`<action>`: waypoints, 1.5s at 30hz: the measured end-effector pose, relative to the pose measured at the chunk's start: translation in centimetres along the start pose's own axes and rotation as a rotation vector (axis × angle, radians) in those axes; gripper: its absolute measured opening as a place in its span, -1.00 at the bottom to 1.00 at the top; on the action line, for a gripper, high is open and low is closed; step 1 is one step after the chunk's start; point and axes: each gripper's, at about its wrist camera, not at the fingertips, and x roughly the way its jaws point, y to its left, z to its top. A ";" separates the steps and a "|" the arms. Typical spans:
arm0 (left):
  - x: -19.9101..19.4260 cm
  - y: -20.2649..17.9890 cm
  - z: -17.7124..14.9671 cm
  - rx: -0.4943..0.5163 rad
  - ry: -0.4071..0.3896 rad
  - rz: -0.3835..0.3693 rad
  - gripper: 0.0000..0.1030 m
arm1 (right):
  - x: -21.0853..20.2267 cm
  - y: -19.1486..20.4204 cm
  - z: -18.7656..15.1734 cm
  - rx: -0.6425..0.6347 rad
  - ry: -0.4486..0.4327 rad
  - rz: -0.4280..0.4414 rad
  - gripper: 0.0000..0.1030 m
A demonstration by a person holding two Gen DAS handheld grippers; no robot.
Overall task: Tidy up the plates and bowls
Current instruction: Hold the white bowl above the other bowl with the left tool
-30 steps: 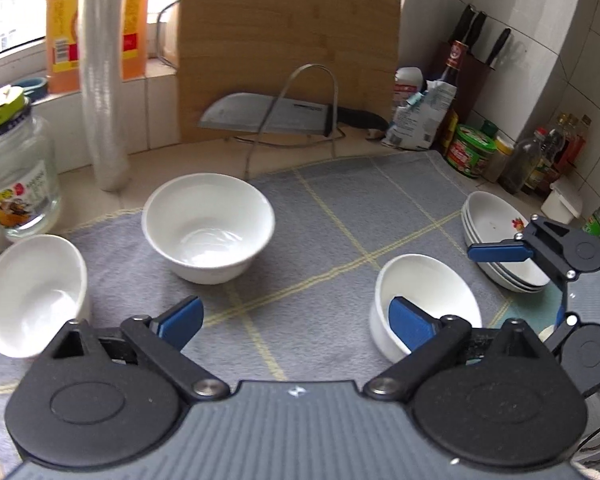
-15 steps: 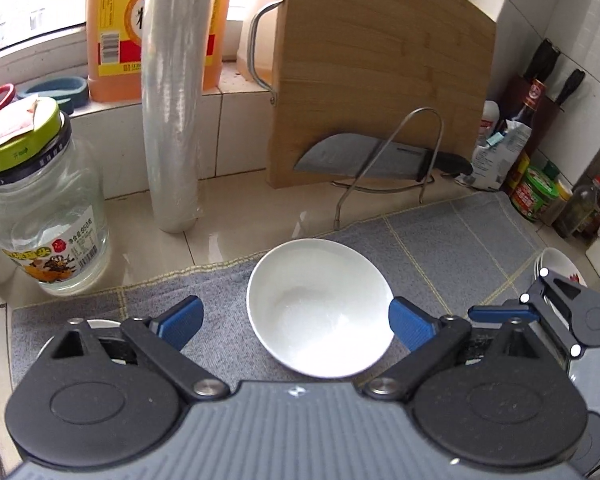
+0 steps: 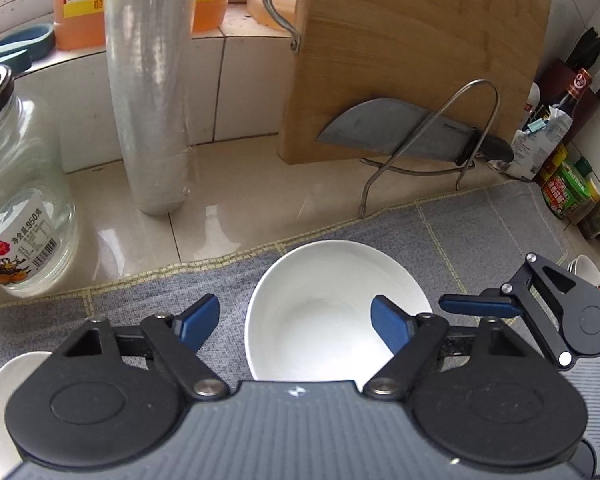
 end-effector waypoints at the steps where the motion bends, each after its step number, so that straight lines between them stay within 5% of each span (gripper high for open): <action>1: 0.1 0.0 0.0 0.004 0.004 -0.004 0.58 | 0.3 -0.1 0.1 0.001 0.000 0.001 1.00; 11: 0.6 0.1 0.6 0.007 0.023 -0.027 0.42 | 1.7 -0.1 0.5 -0.015 -0.005 0.012 0.97; 22: 0.3 -0.1 0.7 0.022 0.025 -0.054 0.42 | 2.3 0.0 1.2 -0.017 -0.032 0.026 0.76; 45: -0.3 -1.0 0.4 0.065 0.019 -0.074 0.40 | 2.1 0.5 1.5 -0.012 -0.035 0.012 0.75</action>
